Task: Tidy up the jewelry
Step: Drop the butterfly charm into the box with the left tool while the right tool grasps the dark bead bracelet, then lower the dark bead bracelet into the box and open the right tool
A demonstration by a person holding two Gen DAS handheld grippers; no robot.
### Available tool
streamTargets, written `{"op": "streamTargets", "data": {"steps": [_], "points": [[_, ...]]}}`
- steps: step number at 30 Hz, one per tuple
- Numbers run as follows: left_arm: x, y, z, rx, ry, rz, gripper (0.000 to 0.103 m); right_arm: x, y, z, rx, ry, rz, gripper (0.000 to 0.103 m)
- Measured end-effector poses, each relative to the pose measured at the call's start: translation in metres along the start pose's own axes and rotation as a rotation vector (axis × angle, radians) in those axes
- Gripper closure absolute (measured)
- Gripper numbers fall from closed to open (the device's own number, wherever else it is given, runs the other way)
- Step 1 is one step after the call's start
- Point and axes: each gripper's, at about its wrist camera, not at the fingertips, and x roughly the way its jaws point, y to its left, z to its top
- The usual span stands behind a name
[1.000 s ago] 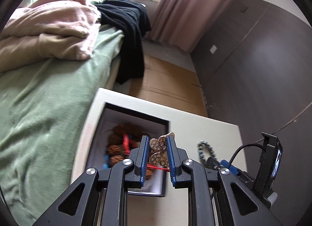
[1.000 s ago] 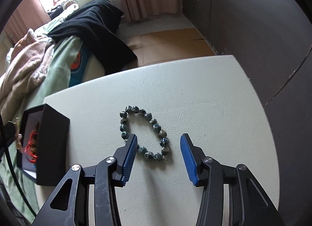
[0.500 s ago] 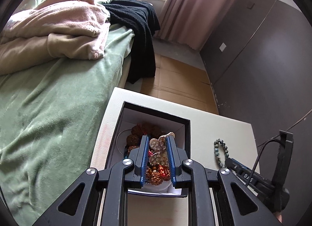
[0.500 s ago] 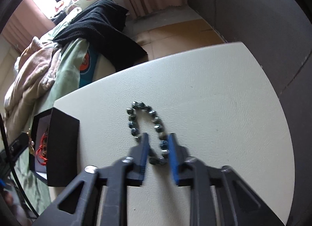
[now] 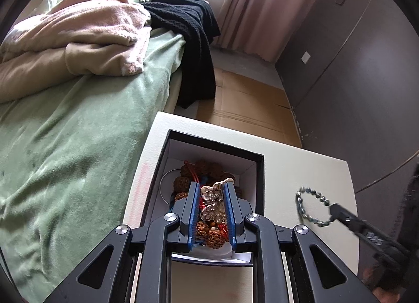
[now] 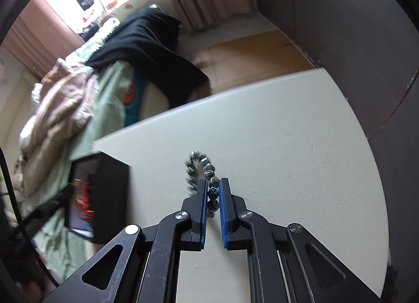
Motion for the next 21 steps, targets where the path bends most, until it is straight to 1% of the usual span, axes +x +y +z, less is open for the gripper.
{"op": "streamTargets", "data": {"steps": [3,5,7,9,11,15,21], "points": [[0.002,0.005,0.003,-0.026,0.022,-0.033,0.082,-0.015,0.004,0.001,0.006,-0.031,0.072,0.093],[0.003,0.01,0.004,-0.053,0.034,-0.062,0.073,-0.024,0.008,0.0,0.004,-0.051,0.105,0.093],[-0.002,0.014,0.005,-0.08,0.021,-0.082,0.046,-0.031,0.013,-0.001,-0.002,-0.066,0.132,0.093],[-0.01,0.016,0.007,-0.092,-0.012,-0.092,0.036,-0.038,0.019,-0.002,-0.009,-0.081,0.158,0.093],[-0.017,0.017,0.009,-0.093,-0.037,-0.102,0.036,-0.045,0.023,-0.003,-0.015,-0.097,0.186,0.093],[-0.024,0.024,0.012,-0.113,-0.048,-0.109,0.035,-0.056,0.033,-0.004,-0.024,-0.124,0.244,0.093],[-0.034,0.041,0.016,-0.158,-0.072,-0.112,0.035,-0.066,0.065,-0.008,-0.075,-0.159,0.316,0.093]]}}
